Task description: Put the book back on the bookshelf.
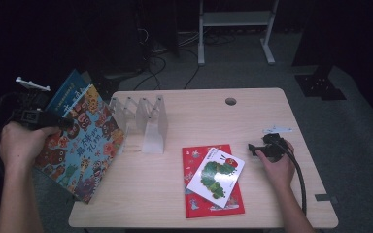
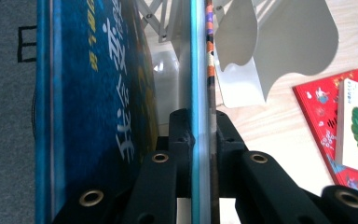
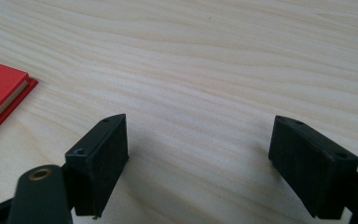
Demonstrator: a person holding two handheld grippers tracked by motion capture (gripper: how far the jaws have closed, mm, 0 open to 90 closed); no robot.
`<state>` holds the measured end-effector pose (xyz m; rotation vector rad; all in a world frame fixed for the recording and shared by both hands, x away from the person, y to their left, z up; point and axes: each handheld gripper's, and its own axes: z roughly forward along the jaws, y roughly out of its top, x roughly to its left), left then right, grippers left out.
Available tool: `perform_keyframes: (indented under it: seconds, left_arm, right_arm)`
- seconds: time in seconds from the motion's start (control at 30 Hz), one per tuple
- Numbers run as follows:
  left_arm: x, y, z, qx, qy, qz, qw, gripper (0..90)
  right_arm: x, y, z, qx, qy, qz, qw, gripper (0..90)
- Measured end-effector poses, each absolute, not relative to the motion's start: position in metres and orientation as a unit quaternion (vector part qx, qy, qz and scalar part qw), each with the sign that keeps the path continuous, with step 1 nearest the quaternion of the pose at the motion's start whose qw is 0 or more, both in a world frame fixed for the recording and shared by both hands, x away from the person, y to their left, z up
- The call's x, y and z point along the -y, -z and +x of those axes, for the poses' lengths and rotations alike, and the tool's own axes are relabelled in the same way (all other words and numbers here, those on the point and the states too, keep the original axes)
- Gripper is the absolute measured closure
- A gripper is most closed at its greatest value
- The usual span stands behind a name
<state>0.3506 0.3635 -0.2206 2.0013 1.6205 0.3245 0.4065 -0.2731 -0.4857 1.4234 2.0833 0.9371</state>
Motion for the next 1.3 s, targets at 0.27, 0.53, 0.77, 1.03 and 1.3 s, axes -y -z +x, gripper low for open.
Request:
perform_keyframes:
  seconds: [0.27,0.53,0.77,1.03,1.3]
  left_arm:
    - [-0.356,0.225,0.363,-0.606,-0.126,0.741,0.260,80.5]
    - [-0.349,0.229,0.375,-0.610,-0.133,0.737,0.258,80.5]
    - [-0.345,0.228,0.380,-0.615,-0.141,0.732,0.256,80.5]
    - [-0.340,0.230,0.390,-0.622,-0.145,0.727,0.253,80.5]
    - [-0.338,0.234,0.401,-0.627,-0.149,0.719,0.259,80.4]
  right_arm:
    - [0.273,0.486,0.407,-0.754,-0.339,0.516,0.223,18.6]
    - [0.273,0.486,0.407,-0.754,-0.339,0.516,0.223,18.7]
    - [0.273,0.486,0.407,-0.754,-0.339,0.516,0.223,18.7]
    - [0.273,0.486,0.407,-0.754,-0.339,0.516,0.223,18.7]
    - [0.273,0.486,0.407,-0.754,-0.340,0.516,0.223,18.7]
